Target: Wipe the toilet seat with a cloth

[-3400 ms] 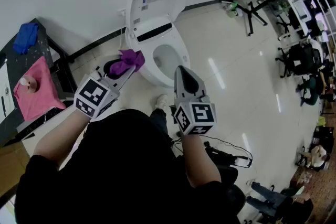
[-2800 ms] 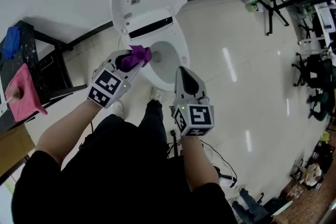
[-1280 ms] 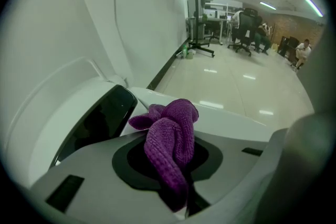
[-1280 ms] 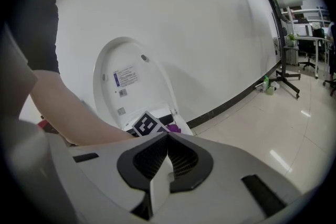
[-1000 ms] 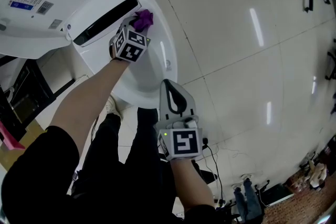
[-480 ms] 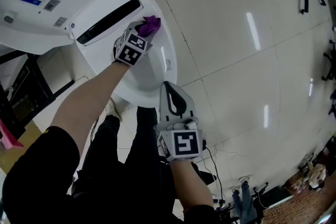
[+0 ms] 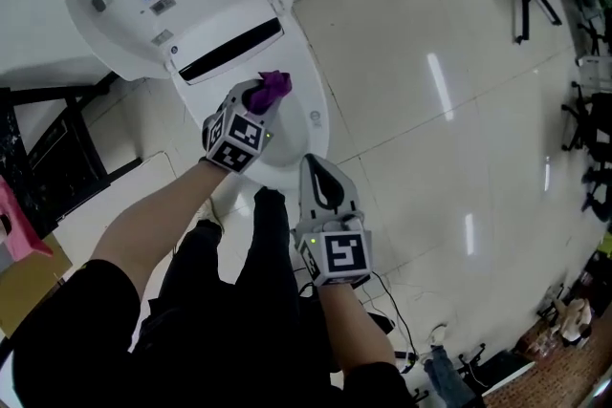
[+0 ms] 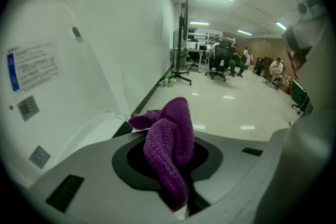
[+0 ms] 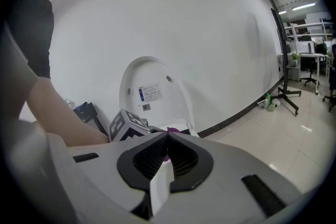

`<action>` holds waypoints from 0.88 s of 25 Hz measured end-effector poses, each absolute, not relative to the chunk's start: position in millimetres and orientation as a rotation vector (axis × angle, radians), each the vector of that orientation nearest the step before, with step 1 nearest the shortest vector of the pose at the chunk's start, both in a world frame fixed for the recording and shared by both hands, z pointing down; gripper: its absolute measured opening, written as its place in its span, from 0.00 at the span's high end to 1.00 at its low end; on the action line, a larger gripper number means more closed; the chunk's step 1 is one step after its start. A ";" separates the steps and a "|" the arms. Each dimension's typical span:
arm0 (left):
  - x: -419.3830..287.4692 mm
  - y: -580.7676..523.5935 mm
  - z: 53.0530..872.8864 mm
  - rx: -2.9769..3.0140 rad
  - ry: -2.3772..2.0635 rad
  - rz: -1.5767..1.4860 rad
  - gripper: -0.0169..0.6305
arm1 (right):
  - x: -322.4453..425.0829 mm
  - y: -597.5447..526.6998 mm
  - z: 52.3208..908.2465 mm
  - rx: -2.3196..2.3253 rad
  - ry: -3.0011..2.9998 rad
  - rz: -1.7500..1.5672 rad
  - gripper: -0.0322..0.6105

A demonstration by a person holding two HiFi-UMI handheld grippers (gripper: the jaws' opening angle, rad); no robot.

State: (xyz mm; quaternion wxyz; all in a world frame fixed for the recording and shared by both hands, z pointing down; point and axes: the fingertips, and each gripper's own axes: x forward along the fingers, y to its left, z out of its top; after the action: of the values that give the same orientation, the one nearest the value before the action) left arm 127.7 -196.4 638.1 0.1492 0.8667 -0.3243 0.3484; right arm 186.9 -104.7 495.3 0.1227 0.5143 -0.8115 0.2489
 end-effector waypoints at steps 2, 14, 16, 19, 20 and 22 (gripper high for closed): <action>110.9 -179.8 594.8 2.521 -0.953 0.951 0.83 | 172.2 -89.5 471.1 1.513 -2.370 0.695 0.93; -47.7 -12.2 365.6 2.776 -0.855 0.686 0.83 | 31.9 44.3 329.4 1.675 -2.347 0.498 0.93; -73.1 14.1 344.4 2.803 -0.836 0.687 0.83 | 19.5 60.7 308.8 1.704 -2.346 0.495 0.93; -100.8 43.5 316.1 2.828 -0.828 0.681 0.83 | 9.3 81.3 284.0 1.725 -2.341 0.481 0.93; -106.9 51.3 307.6 2.832 -0.829 0.674 0.83 | 7.4 86.9 277.0 1.727 -2.341 0.472 0.93; -113.3 65.9 292.9 2.845 -0.831 0.662 0.83 | 6.2 96.2 264.9 1.728 -2.346 0.454 0.93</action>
State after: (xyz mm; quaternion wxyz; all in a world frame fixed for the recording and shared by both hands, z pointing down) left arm -113.3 65.9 292.9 0.0523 0.9356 -0.2732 0.2175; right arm 6.2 96.2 264.9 0.0962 0.5832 -0.7919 0.1534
